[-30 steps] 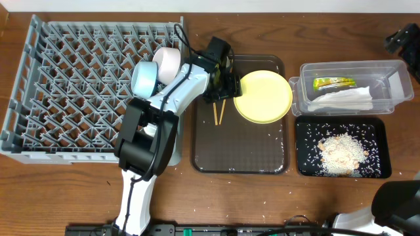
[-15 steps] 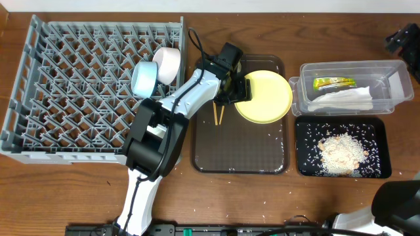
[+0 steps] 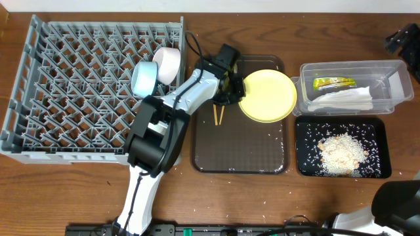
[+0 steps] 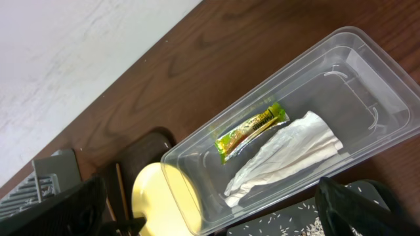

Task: Sort waste into correct bins and load items into the dishwasher
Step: 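Grasp yellow plate rim with left gripper and lift it, then stand yellow plate upright in rack slots with left gripper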

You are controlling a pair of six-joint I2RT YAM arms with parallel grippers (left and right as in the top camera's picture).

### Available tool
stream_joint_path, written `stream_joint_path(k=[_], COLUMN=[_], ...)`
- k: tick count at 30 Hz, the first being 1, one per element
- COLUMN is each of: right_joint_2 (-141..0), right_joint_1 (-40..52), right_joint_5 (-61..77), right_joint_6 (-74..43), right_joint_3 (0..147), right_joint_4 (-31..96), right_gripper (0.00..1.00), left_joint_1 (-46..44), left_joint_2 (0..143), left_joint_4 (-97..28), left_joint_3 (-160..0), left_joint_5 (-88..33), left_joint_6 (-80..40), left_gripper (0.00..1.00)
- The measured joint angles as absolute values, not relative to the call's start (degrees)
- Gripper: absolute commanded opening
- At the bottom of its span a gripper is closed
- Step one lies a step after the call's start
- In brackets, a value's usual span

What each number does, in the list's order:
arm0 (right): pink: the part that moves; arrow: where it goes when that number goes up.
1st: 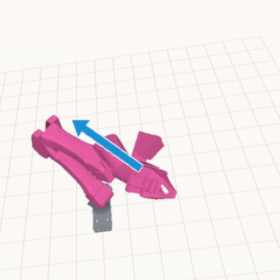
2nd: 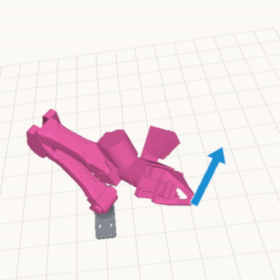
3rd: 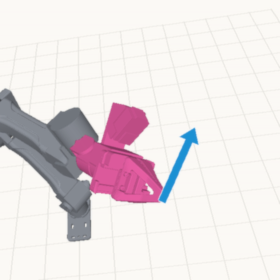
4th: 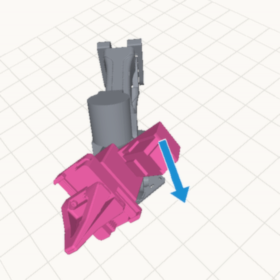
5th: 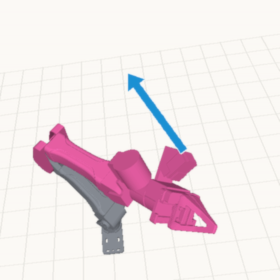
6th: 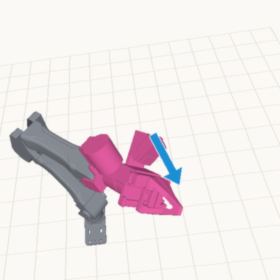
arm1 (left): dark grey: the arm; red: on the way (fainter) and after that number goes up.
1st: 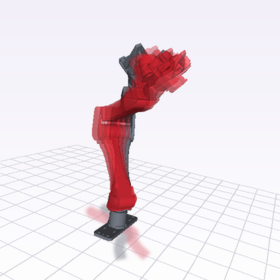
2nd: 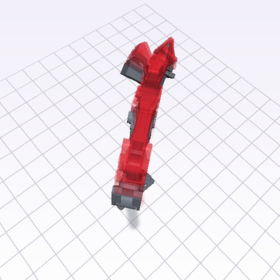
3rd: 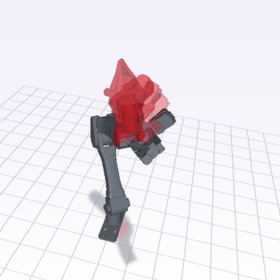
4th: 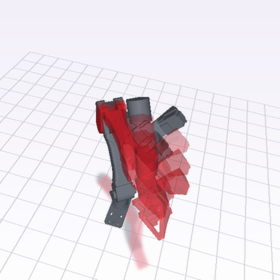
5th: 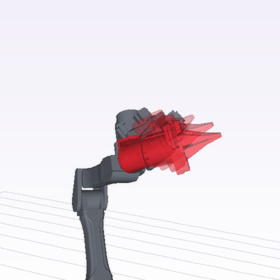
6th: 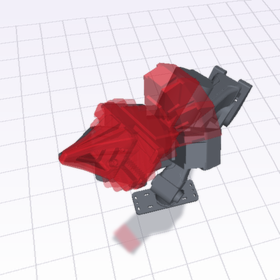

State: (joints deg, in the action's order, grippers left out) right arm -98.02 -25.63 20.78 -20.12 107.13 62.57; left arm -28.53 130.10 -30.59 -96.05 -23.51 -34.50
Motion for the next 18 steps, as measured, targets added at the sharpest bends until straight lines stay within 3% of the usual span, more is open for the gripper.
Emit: stream_joint_path(k=[8, 18], right_joint_2=[-98.0, -98.0], right_joint_1=[-25.6, -25.6], right_joint_5=[20.8, 20.8], right_joint_6=[-20.1, -20.1], right_joint_3=[107.1, 107.1], right_joint_4=[62.6, 62.6], right_gripper=[0.99, 0.99], left_joint_1=[-22.7, -11.6], left_joint_2=[126.8, 106.1], left_joint_4=[-27.9, -31.5], left_joint_3=[-95.8, -95.7], left_joint_5=[-30.2, -35.9], left_joint_6=[-31.2, -23.1], left_gripper=[0.07, 0.08])
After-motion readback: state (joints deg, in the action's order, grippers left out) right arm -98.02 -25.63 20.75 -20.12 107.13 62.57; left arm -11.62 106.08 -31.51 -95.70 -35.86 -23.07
